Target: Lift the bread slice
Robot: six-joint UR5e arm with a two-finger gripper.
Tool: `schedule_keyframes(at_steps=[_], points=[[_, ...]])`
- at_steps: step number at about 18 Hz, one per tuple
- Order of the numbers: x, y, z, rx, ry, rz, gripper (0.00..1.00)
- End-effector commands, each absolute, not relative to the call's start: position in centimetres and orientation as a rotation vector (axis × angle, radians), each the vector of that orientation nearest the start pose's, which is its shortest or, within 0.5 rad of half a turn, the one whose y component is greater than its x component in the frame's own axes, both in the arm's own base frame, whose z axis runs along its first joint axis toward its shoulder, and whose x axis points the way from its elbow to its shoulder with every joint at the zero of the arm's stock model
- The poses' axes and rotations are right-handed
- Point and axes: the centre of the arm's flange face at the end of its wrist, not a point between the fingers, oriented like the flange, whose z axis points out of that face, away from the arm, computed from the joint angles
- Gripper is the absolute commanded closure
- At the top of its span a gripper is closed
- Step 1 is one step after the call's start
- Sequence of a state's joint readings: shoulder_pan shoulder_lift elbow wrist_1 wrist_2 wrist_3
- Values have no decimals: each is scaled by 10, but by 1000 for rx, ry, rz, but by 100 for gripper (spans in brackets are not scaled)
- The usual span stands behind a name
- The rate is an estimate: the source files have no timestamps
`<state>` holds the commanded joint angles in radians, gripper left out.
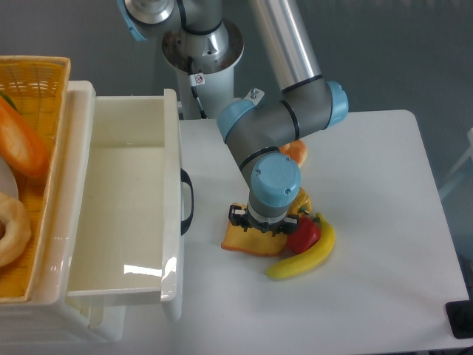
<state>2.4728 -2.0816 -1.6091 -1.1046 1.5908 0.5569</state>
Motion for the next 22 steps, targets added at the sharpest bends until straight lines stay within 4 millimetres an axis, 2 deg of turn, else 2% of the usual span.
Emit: schedule_keyframes(at_steps=[4, 22], points=[[-417, 498, 208, -3146, -615, -43, 0], [-411, 502, 171, -3189, -604, -102, 0]])
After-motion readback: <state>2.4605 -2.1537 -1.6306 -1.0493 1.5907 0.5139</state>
